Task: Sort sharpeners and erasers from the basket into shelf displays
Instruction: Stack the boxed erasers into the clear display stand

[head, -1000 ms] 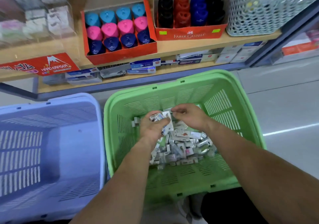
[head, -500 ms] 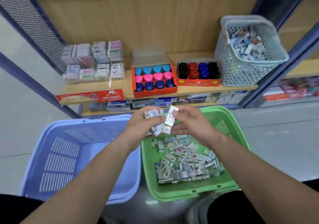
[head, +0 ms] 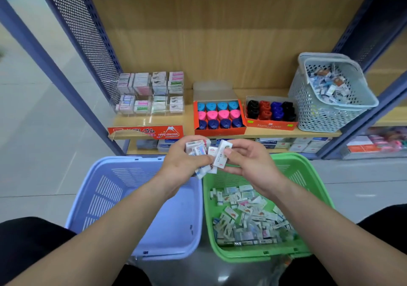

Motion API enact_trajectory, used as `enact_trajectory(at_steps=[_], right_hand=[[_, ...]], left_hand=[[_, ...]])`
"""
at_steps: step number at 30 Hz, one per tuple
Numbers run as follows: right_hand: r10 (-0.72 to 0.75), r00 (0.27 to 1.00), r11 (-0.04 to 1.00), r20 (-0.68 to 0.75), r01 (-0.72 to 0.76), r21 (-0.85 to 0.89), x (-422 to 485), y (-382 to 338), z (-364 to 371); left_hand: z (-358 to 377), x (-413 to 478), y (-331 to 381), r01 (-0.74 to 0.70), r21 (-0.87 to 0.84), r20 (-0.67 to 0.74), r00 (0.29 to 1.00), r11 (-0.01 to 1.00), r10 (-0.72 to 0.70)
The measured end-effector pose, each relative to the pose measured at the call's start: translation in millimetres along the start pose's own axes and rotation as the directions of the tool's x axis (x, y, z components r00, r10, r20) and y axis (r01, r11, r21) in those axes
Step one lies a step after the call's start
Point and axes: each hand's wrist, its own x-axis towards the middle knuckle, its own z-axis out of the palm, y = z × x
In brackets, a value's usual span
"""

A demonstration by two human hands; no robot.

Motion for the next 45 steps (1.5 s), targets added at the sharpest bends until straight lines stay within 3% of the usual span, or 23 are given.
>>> enact_trajectory(at_steps=[4,13,21,28,34,41,43,45], right_hand=[[0.01,0.997,1.0,0.073,-0.011,0.011,6,-8,11],[-0.031,0.995,0.981,0.093,0.048,-0.189,51,-9,58],[-0.016,0.994,0.989,0.109,0.031,-0.142,123,1,83],[-0.005,0.999,0.962,-0.044,-0.007,-0.272,227,3,90],[-0.148,0.98,0.84,-0.134,0.053,-0.541,320,-2,93],[-0.311,0.95,0.583,-0.027,0.168,-0.795,389,4,108],[-0.305,0.952,0.481,0.022,0.174,-0.86,400,6,109],[-0.303,0.948,0.294,0.098,0.191,-0.937,407,6,109]], left_hand=[[-19,-3,9,-0.049,0.003,-0.045,0.998,0.999,0.049],[-74,14,32,-0.084,0.069,-0.091,0.992,0.994,0.09],[-138,47,24,-0.021,0.108,-0.232,0.972,0.994,0.045],[-162,88,27,-0.009,0.046,-0.328,0.944,0.999,0.024],[-172,119,27,-0.026,0.106,-0.335,0.94,0.994,0.061],[-177,135,27,-0.035,0.089,-0.321,0.945,0.995,0.062],[-178,137,28,-0.039,0.076,-0.321,0.945,0.996,0.061],[-179,139,28,-0.035,0.054,-0.322,0.945,0.998,0.05]])
